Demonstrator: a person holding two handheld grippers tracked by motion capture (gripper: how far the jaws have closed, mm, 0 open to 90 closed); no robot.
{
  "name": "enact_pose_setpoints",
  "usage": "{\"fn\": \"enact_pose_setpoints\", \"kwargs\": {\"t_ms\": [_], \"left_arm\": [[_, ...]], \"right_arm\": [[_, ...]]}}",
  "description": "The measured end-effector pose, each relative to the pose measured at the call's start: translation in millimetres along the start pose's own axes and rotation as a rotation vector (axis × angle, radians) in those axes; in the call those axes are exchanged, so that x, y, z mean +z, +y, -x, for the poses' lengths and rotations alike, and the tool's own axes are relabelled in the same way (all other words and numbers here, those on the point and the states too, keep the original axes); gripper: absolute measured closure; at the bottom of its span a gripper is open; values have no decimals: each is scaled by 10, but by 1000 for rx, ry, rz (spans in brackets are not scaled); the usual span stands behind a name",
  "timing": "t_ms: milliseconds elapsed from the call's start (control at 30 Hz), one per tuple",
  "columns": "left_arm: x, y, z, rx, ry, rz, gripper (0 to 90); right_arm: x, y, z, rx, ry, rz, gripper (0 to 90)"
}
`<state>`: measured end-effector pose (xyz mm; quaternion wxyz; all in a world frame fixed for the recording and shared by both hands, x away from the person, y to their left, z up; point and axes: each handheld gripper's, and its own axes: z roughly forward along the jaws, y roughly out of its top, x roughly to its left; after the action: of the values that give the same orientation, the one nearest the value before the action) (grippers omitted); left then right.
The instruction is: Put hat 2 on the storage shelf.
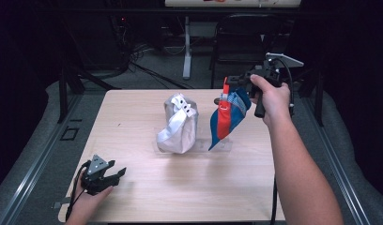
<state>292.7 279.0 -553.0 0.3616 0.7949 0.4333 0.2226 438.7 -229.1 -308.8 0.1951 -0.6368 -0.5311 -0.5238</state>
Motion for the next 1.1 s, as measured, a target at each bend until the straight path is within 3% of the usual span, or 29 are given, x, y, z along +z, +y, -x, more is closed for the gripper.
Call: {"fn": "enact_pose_setpoints", "kwargs": {"t_ms": [200, 267, 367, 567, 900, 1100], "left_arm": [[2, -3, -4, 3, -1, -1, 445], [0, 1, -2, 3, -5, -5, 445], [7, -2, 1, 1, 0, 4, 444], [7, -7, -8, -4, 0, 10, 444], [10, -6, -1, -4, 3, 7, 444], [13, -3, -10, 5, 4, -8, 444]], "right_arm": [[-3, 5, -13, -9, -12, 32, 882], [76, -6, 17, -12, -31, -29, 874], [163, -43, 41, -8, -20, -49, 864], [255, -81, 110, -7, -34, -62, 856], [262, -186, 315, 7, -54, -90, 806], [231, -201, 349, -2, -72, -107, 783]]}}
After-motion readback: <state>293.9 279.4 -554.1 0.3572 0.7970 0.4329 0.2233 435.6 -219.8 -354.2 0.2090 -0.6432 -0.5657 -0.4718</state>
